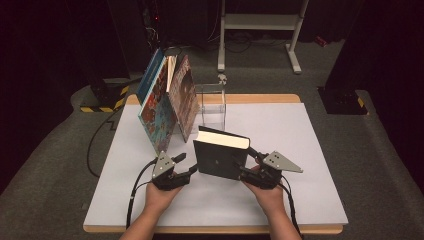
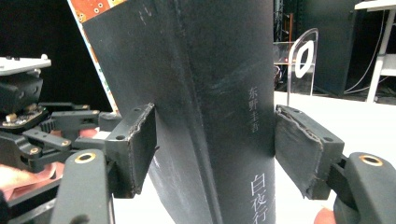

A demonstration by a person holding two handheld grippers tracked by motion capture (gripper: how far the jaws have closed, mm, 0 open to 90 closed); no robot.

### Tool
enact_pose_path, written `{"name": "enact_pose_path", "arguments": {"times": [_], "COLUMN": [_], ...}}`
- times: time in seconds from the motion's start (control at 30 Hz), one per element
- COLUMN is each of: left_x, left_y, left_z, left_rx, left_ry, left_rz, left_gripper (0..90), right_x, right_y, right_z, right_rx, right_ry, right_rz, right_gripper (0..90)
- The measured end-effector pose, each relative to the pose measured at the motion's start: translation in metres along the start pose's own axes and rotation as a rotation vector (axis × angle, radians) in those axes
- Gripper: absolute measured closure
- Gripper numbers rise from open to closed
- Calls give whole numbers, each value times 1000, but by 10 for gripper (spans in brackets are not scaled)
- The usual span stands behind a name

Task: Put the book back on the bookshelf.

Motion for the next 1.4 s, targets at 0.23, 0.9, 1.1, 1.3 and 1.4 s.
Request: {"name": "enact_pose_path", "arguments": {"times": [0.23,0.9,1.1,1.3,1.4], "left_x": [-18,-28,-32,-31,-31], "left_y": [-6,-16,-13,-15,-17], "left_z": [-31,-48,-46,-50,-51], "left_rx": [-44,31,40,35,30], "left_ry": [52,97,109,105,94], "left_rz": [-38,-21,-8,-25,-19], "left_gripper": [336,292,282,265,254], "right_x": [-1,5,7,11,12], "right_y": [0,1,7,14,20], "right_z": [-2,1,2,6,3], "right_rx": [-8,-29,-41,-69,-97], "right_ry": [-6,-8,10,45,49], "right_rz": [-11,-111,-107,-93,-70], "right_gripper": [310,279,260,242,238]}}
Point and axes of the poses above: each handheld gripper's, and its own axes: x roughly forward along the jaws, y roughly out of its top, z roughly to its right, the point moved 2 cm from there along x, roughly forward along the jaws, and after that the axes turned 14 degrees about -z, right-handed, at the moved point
